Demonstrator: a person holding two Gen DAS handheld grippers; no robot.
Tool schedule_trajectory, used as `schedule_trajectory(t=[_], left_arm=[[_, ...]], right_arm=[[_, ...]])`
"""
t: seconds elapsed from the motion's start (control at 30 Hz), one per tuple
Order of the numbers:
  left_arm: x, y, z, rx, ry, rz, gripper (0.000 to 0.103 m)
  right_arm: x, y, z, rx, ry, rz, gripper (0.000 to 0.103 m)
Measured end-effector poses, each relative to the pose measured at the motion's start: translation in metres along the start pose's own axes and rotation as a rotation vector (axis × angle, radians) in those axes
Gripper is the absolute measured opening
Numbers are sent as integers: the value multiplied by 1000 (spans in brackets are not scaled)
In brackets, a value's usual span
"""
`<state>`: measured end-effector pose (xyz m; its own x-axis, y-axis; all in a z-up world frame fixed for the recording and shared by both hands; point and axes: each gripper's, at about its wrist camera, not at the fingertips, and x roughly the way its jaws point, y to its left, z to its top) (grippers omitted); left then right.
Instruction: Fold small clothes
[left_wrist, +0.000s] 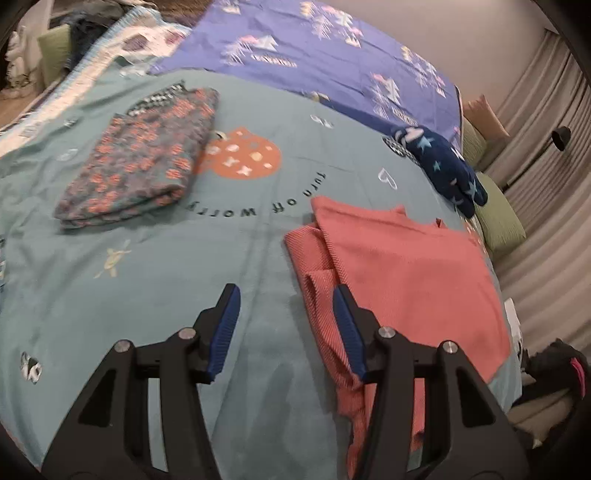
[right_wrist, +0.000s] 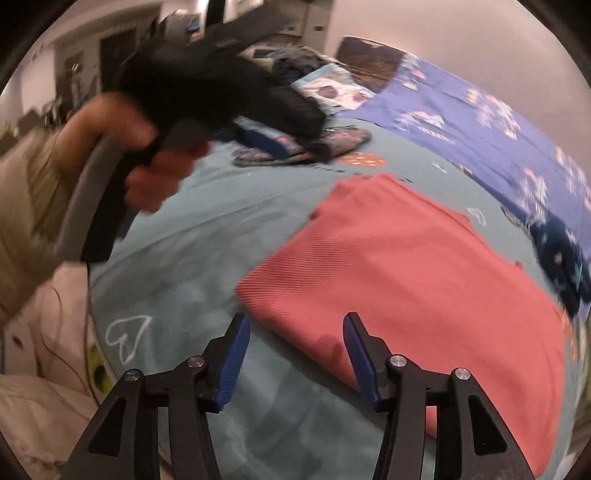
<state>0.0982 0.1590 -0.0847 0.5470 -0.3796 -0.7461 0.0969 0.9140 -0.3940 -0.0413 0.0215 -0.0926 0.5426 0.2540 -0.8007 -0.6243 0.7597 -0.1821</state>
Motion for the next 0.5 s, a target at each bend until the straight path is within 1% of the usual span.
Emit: schedule_trajectory(t=[0.03,0.07,0.1,0.17,0.23,0.3,0.37,0.5], left_arm=[[4,0,2,1,16,-22,56],[12,1,6,-5,43,-63,61],[19,2,9,-15,64,-98,62],[32,3,14,-39,93,-138,62],[43,5,17,-54,120,-179,63],[54,5,20,-71,135,-197,63],[58,2,24,-67,118,-209,63],[64,-5,30,-58,115,-233,63]], right_arm=[[3,7,2,-16,4,-9,55],[7,11,1,-30,6,-20,55],[10,14,2,-42,8,-44,56],[19,19,6,-57,6,-99,56],[24,24,10,-59,-10,-128,56],[28,23,14,-49,-21,-151,56],[32,22,17,-30,-27,-165,56],[36,14,20,21,-26,-164,56]])
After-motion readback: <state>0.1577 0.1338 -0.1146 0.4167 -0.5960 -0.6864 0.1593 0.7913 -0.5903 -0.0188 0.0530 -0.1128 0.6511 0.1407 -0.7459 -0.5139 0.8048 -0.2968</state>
